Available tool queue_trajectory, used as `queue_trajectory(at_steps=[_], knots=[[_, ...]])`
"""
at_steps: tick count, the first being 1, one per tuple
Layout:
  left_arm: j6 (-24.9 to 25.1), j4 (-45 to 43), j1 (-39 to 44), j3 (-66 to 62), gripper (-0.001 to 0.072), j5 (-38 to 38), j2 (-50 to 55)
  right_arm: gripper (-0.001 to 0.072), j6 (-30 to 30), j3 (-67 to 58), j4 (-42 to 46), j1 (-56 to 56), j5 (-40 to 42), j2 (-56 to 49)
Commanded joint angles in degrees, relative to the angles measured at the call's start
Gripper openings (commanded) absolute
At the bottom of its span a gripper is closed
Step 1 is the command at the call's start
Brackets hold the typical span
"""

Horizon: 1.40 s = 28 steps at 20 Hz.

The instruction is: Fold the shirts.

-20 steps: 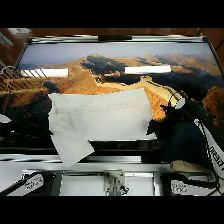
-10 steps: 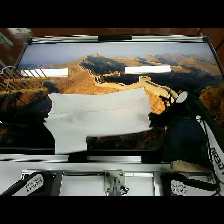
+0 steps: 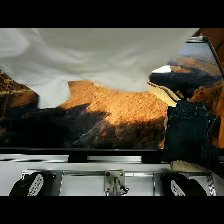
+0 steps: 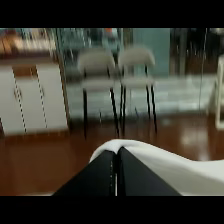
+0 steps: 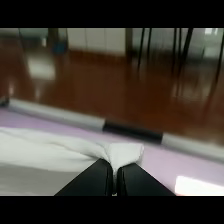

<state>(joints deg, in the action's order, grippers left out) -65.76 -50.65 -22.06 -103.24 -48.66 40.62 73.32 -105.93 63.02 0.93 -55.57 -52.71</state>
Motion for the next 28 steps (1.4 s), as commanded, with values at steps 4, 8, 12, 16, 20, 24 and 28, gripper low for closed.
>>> queue_trajectory(at_steps=[4,8,12,16,20,24,28], knots=[[-5.77,-6.86,0.26,-8.44,0.0032,-9.27,-9.03,0.0071,6.62,-7.15,6.4,-0.04,-14.86,12.5],[-5.9,-17.0,0.26,-8.44,0.0032,-23.23,-11.28,0.0071,9.73,-7.15,16.13,-0.04,-30.27,15.69],[-5.9,-18.97,0.31,-8.35,0.0032,-25.31,-12.07,0.0071,11.08,-7.15,17.18,-0.04,-32.52,15.61],[-5.42,-18.8,0.31,-0.87,0.0032,-32.26,-10.45,0.0071,11.34,-6.29,17.27,-0.04,-46.62,7.3],[-5.42,-17.18,0.31,23.54,0.0032,-34.77,-7.48,0.0071,11.45,9.68,16.94,-0.04,-46.18,-3.08],[5.77,-4.94,0.57,42.29,0.0032,-19.52,3.52,0.0071,11.23,26.51,14.67,-0.09,-23.71,-17.05],[7.78,-2.23,5.64,37.88,0.0032,-5.66,24.2,0.0071,11.04,22.47,8.44,-0.09,-5.92,-34.36]])
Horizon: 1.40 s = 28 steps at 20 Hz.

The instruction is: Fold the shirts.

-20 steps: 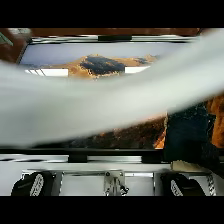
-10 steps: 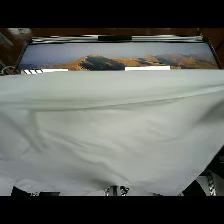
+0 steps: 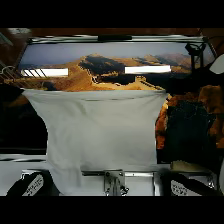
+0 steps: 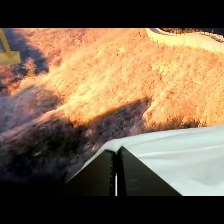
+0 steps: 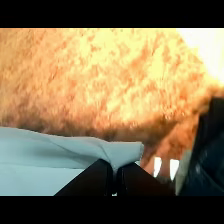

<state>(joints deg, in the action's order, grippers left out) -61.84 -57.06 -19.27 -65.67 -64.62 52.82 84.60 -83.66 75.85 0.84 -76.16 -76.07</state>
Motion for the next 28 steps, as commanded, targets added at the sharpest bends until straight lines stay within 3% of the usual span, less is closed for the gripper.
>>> queue_trajectory(at_steps=[1,3,6,10,12,20,24,28], knots=[[5.77,4.17,4.52,-2.82,0.0032,11.63,16.98,0.0071,-0.46,-1.53,-5.49,0.0,18.16,-14.03],[6.67,4.17,7.65,-10.6,0.0032,13.35,27.19,0.0071,-1.11,-3.58,-7.37,-0.02,25.75,-18.64],[3.8,4.2,10.25,-20.79,0.0033,17.18,38.51,0.0071,-1.27,-4.02,-7.41,0.0,34.88,-22.29],[-1.97,4.2,10.71,-27.45,0.0032,23.3,46.42,0.0071,-1.2,-4.0,-7.72,0.0,43.56,-24.28],[-2.38,4.22,10.78,-27.65,0.0032,23.69,48.22,0.0071,-1.16,-4.0,-8.55,-0.02,44.24,-25.03],[-1.33,4.07,10.19,-27.71,0.0032,12.35,49.18,0.0071,3.87,-4.02,-8.98,0.31,30.16,-26.75],[-1.46,1.95,8.92,-27.71,0.0032,-4.59,46.38,0.0072,4.44,-4.0,-7.5,1.97,13.09,-22.12],[-2.58,-9.79,9.38,-27.63,0.0032,-21.14,47.63,0.0071,8.39,-3.45,-2.36,1.42,0.35,-22.56]])
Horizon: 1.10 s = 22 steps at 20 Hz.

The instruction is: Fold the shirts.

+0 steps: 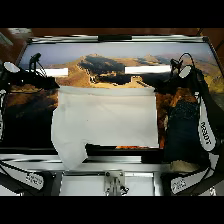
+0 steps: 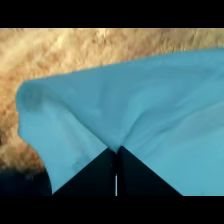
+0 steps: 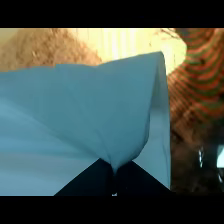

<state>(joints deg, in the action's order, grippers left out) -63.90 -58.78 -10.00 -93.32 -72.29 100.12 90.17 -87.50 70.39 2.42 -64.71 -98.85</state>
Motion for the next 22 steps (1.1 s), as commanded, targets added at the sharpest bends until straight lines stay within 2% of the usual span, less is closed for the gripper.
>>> queue_trajectory(at_steps=[1,4,8,11,18,20,21,22], knots=[[-1.29,-11.56,0.26,0.24,0.0032,-14.71,0.39,0.0072,3.02,0.79,3.15,-0.15,-12.68,-0.33],[-3.93,-15.65,0.11,0.26,0.0032,-14.71,0.42,0.0072,3.23,0.98,3.28,-0.33,-17.07,-2.05],[-3.93,-14.97,1.14,0.28,0.0032,-14.05,1.14,0.0072,4.33,1.2,3.61,-0.33,-17.11,-3.15],[-6.58,-14.75,1.44,0.31,0.0032,-13.79,3.19,0.0072,5.18,1.2,3.3,-0.33,-17.2,-4.31],[-7.8,-14.86,1.92,0.28,0.0032,-13.88,4.28,0.0072,5.75,1.27,3.67,-0.35,-17.18,-4.68],[-10.01,-14.82,1.92,0.28,0.0032,-13.86,4.68,0.0072,6.67,1.33,3.19,-0.48,-17.25,-5.2],[-10.67,-14.8,1.95,0.28,0.0032,-13.99,4.87,0.0092,6.67,1.31,2.97,-0.48,-17.33,-5.27],[-11.41,-14.78,1.92,0.24,0.0048,-14.38,4.94,0.0251,6.21,1.27,2.97,-0.48,-17.81,-5.11]])
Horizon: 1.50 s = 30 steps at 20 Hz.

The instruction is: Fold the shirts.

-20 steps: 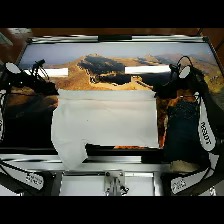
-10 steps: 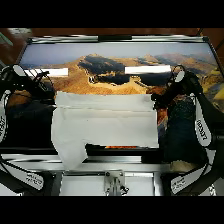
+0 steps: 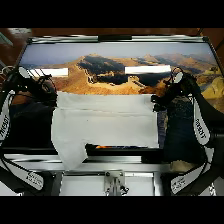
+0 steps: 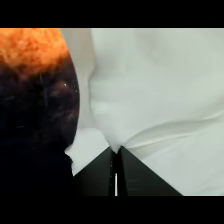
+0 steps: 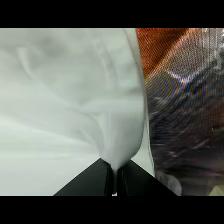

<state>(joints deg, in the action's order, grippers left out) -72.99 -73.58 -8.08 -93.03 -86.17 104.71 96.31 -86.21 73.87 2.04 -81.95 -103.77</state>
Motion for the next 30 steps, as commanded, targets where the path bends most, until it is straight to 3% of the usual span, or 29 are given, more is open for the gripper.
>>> queue_trajectory(at_steps=[1,2,6,7,8,9,13,16,18,21,25,30], knots=[[-2.34,0.02,-0.11,-0.24,0.0235,-1.38,0.28,0.0395,-1.88,-0.04,-0.44,0.22,-1.75,0.42],[-2.29,0.02,-0.24,-0.5,0.0387,-2.73,0.11,0.0404,-4.0,-0.04,-0.33,0.74,-3.26,1.55],[-3.91,6.32,-2.12,-0.76,0.0372,-4.37,-3.91,0.0406,-6.43,-0.02,3.41,3.98,-8.66,9.57],[-3.78,7.74,-2.64,-0.09,0.0376,-4.76,-5.62,0.0439,-7.5,0.07,4.02,5.14,-10.64,11.37],[-3.3,8.26,-3.17,1.88,0.0397,-5.01,-7.63,0.0553,-8.7,0.9,4.55,6.45,-12.48,13.25],[-2.47,8.28,-3.89,6.54,0.0415,-4.87,-10.54,0.057,-10.01,2.82,4.55,7.72,-13.7,15.32],[2.64,12.98,-9.92,36.98,0.0412,2.38,-25.49,0.0569,-12.92,18.73,4.52,12.0,-10.16,26.91],[7.98,16.2,-16.55,52.06,0.0413,4.0,-34.75,0.057,-14.36,27.56,4.57,13.03,-6.49,32.85],[9.57,15.04,-20.94,56.72,0.0451,3.67,-38.93,0.0569,-14.32,30.03,4.2,13.0,-5.44,34.47],[13.22,14.58,-25.33,59.65,0.0449,1.44,-39.95,0.057,-14.32,30.34,4.15,13.03,-3.96,34.58],[14.88,13.38,-25.31,60.08,0.0447,0.98,-39.93,0.0569,-13.07,30.34,4.22,13.0,-1.77,34.58],[15.52,13.4,-22.91,65.83,0.0427,5.75,-39.93,0.0569,-12.07,30.34,4.15,13.0,-1.51,34.58]])
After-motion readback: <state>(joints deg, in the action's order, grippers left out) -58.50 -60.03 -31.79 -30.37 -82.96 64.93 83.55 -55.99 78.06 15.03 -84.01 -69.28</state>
